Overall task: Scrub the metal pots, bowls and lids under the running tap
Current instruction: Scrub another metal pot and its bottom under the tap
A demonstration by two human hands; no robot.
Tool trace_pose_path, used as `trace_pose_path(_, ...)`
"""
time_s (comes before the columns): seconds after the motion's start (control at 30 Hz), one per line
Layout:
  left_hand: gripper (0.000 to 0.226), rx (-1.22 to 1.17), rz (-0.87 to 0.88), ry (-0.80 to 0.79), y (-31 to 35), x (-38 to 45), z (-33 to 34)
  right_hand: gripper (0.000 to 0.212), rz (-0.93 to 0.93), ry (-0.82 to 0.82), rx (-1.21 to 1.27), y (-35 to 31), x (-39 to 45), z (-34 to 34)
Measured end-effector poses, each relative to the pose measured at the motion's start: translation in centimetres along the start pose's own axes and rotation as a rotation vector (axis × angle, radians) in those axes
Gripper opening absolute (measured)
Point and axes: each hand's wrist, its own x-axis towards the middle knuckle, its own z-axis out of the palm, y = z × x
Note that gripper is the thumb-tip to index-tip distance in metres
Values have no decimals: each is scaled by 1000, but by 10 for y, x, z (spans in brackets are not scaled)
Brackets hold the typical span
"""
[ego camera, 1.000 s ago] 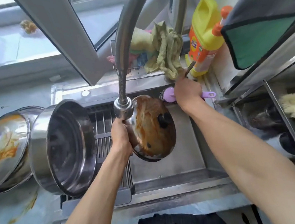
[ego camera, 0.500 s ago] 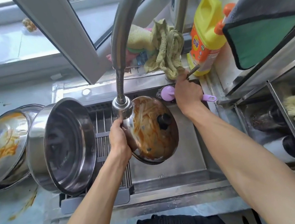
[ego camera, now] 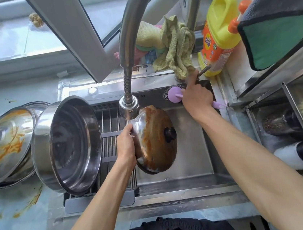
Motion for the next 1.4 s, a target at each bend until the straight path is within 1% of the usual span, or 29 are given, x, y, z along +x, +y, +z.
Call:
trace_pose_path(0.07, 33, 130, 101, -1, -6, 2, -1, 84, -14, -18, 160, 4, -17, 3)
trace_pose_path(0.13, 34, 250, 175, -23, -15, 3, -3, 73, -86, -104, 315, 10, -39, 8)
trace_pose_path(0.2, 36, 308, 158, -53, -24, 4, -5, 52, -203, -201, 472, 15, -58, 11)
trace_pose_path(0.27, 36, 323, 88, -95, -33, 3, -9, 37, -336, -277, 542, 15, -73, 10)
trace_pose_path(0.33, 38, 338, 72, -92, -37, -1, -10, 34, -467, -334, 461, 6, -88, 3)
trace_pose_path(0.43, 37, 347, 164, -2, -37, -7, -9, 30, -601, -390, 161, -14, -100, -14)
trace_pose_path(0.47, 34, 344, 209, 31, -37, -10, -8, 26, -601, -388, 88, -19, -96, -20)
trace_pose_path(0.53, 27, 367, 273, 96, -40, -18, -7, 15, -535, -372, -1, -28, -80, -36)
trace_pose_path(0.57, 28, 373, 287, 132, -44, -20, -8, 12, -508, -371, -37, -31, -75, -42)
trace_pose_path(0.6, 31, 377, 291, 163, -48, -22, -7, 13, -508, -380, -69, -35, -75, -46)
trace_pose_path(0.7, 40, 352, 282, 240, -53, -25, -11, 23, -632, -474, -198, -56, -98, -53)
trace_pose_path(0.73, 41, 344, 286, 254, -54, -26, -13, 25, -643, -479, -212, -59, -99, -52)
trace_pose_path(0.83, 51, 304, 317, 233, -59, -29, -15, 25, -523, -436, -200, -57, -78, -58)
trace_pose_path(0.9, 55, 278, 327, 233, -59, -27, -17, 24, -557, -423, -216, -61, -81, -57)
trace_pose_path(0.97, 53, 253, 326, 241, -56, -24, -18, 25, -633, -450, -222, -71, -94, -58)
trace_pose_path(1.0, 55, 243, 321, 248, -56, -22, -19, 26, -639, -454, -213, -75, -94, -57)
trace_pose_path(1.07, 57, 236, 315, 247, -53, -22, -18, 25, -549, -439, -170, -75, -78, -57)
trace_pose_path(1.13, 55, 202, 313, 262, -47, -19, -18, 14, -490, -428, -150, -75, -64, -56)
trace_pose_path(1.17, 55, 196, 306, 272, -44, -16, -17, 9, -506, -443, -148, -76, -66, -56)
trace_pose_path(1.27, 52, 202, 312, 293, -41, -10, -19, 6, -596, -497, -168, -88, -76, -60)
trace_pose_path(1.3, 53, 213, 323, 278, -42, -12, -19, 8, -597, -496, -172, -88, -71, -61)
trace_pose_path(1.37, 56, 231, 332, 243, -45, -17, -17, 19, -524, -488, -182, -85, -57, -66)
trace_pose_path(1.4, 56, 230, 324, 241, -47, -18, -16, 21, -516, -469, -214, -83, -53, -67)
